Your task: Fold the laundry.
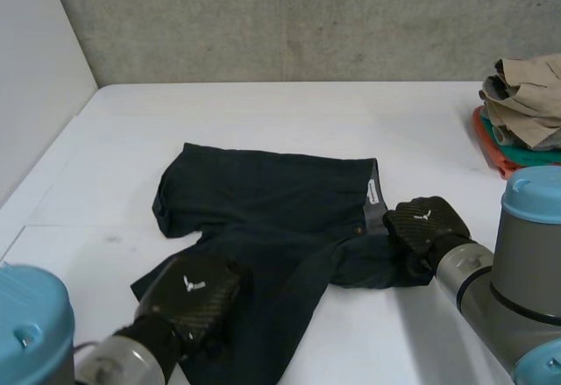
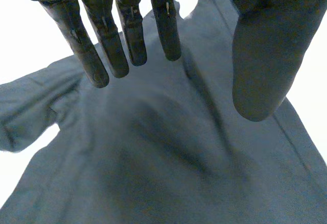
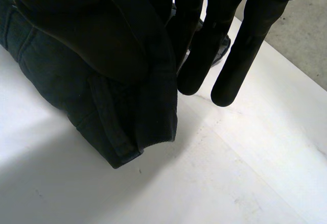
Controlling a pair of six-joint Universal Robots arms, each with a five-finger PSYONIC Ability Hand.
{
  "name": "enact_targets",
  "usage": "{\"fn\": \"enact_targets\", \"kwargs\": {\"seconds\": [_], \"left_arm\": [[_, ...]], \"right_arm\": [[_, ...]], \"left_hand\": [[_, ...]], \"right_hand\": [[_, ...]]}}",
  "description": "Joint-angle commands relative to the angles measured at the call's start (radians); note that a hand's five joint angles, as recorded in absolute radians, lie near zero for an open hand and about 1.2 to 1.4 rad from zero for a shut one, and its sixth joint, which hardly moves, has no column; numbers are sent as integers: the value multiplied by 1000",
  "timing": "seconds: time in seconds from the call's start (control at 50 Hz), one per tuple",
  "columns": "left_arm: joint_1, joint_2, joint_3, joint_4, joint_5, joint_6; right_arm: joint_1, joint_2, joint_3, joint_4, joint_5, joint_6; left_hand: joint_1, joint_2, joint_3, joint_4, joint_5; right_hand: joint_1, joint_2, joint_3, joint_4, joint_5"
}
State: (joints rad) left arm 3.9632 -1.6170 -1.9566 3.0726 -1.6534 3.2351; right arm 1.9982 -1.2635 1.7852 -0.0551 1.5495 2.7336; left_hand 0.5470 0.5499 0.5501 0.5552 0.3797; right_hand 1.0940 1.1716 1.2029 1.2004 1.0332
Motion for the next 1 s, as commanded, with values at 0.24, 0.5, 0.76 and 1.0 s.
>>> {"fn": "enact_targets", "kwargs": {"seconds": [0.24, 0.5, 0.76, 1.0], "left_arm": [[-101, -242, 33, 84, -177, -3], [-162, -242, 68, 84, -180, -43], [-159, -201, 67, 71, -178, -47], [-154, -329, 100, 74, -174, -100]], "right_arm": [[-3, 0, 5, -2, 0, -2], [-3, 0, 8, -2, 1, -9], [2, 0, 13, -2, 1, -11], [2, 0, 17, -2, 1, -11]], "left_hand": [[210, 207, 207, 201, 202], [260, 257, 256, 251, 252], [224, 221, 221, 216, 217], [312, 309, 308, 303, 304]], "right_hand": [[302, 225, 193, 196, 189], [302, 225, 193, 196, 189], [302, 225, 193, 196, 189], [302, 225, 193, 196, 189]]}}
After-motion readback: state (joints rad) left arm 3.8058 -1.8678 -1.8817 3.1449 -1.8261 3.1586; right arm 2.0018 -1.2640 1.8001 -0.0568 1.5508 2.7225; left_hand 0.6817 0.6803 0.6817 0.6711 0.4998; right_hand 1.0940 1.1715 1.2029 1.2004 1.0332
